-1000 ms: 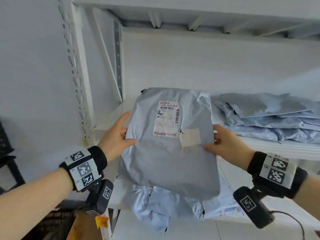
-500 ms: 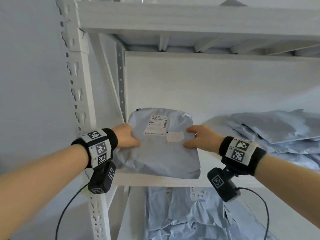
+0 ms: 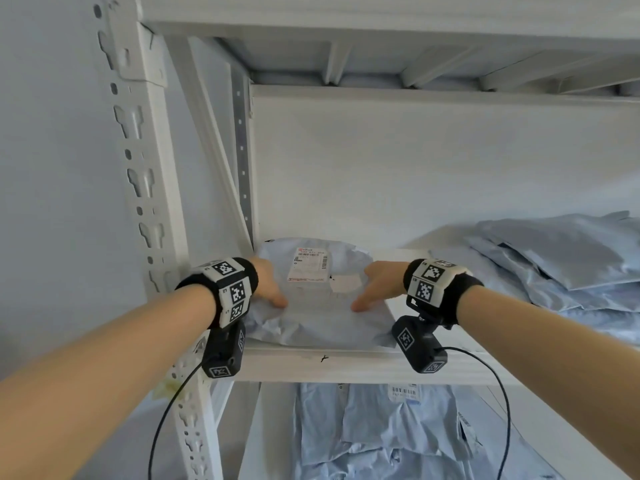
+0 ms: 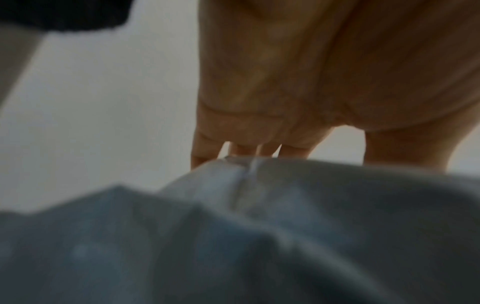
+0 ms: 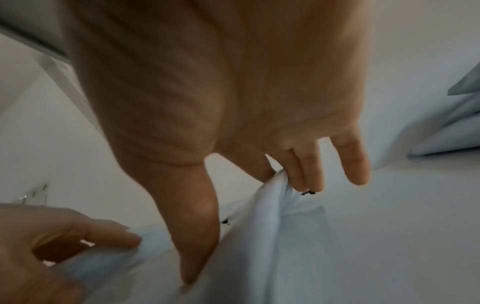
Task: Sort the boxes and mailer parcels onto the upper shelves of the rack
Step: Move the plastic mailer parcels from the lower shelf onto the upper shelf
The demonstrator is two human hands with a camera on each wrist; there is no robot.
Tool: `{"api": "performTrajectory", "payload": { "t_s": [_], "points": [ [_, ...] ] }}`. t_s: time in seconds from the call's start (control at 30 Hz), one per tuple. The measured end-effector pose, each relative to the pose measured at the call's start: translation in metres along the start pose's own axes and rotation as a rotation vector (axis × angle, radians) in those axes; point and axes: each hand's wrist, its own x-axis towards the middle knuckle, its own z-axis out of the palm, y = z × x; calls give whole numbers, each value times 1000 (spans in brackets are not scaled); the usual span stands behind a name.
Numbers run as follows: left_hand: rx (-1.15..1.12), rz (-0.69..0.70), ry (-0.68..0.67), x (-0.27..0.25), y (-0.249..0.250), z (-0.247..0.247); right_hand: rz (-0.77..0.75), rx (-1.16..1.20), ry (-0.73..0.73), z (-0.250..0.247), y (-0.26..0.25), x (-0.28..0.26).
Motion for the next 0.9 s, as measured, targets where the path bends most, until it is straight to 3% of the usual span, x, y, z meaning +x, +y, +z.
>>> {"api": "performTrajectory", "payload": {
  "t_s": [0.3,0.5,0.6,0.67,0.77,0.83,0.9],
  "points": [
    [197,16,21,9,8,4,-1,-126,-18,9,12,-2],
    [255,146,26,7,13,7,-65,-197,42,3,27,-17],
    [234,186,96,-4,15,2,-87,-185,112,-8,37,-29],
    [106,279,209,-17,19,-2,-121,-187,196,-18,43,-40],
    [-210,543,391,-46,33,6,-224,-164,385,-32,48,-66],
    [-333,700,393,-70,44,19,-319,-160,519,-36,49,-86],
    [-399,835,302,-90,56,41,-405,-137,617,-32,47,-106]
  ]
}}
